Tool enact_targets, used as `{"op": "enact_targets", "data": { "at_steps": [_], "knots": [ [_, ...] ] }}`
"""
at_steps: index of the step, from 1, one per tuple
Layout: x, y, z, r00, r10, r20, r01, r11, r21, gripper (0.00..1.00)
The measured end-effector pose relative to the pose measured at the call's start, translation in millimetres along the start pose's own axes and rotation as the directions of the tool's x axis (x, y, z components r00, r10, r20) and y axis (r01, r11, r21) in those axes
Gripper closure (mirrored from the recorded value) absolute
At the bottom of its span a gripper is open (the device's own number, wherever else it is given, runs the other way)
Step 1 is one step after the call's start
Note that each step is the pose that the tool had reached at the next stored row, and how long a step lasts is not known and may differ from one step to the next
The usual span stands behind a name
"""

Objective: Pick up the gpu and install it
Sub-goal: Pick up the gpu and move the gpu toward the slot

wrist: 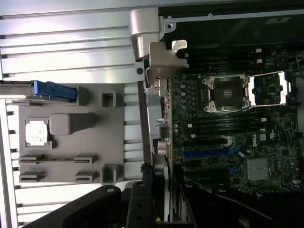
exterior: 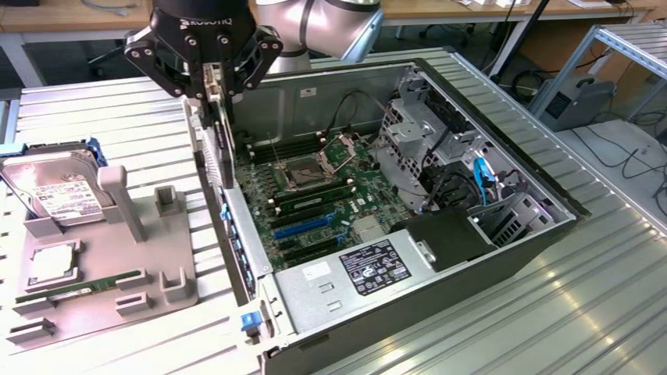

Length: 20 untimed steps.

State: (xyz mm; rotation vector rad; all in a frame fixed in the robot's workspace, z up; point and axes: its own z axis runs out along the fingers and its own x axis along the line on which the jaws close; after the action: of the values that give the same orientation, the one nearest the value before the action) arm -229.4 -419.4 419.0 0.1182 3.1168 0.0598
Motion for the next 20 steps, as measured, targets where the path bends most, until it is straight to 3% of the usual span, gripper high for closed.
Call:
{"op": "enact_targets", "data": {
  "at_steps": [20],
  "knots": [
    [-34.1,-0.3,3.2,1.0,0.0,-0.003,0.0,1.0,0.0002,0.73]
  ]
}}
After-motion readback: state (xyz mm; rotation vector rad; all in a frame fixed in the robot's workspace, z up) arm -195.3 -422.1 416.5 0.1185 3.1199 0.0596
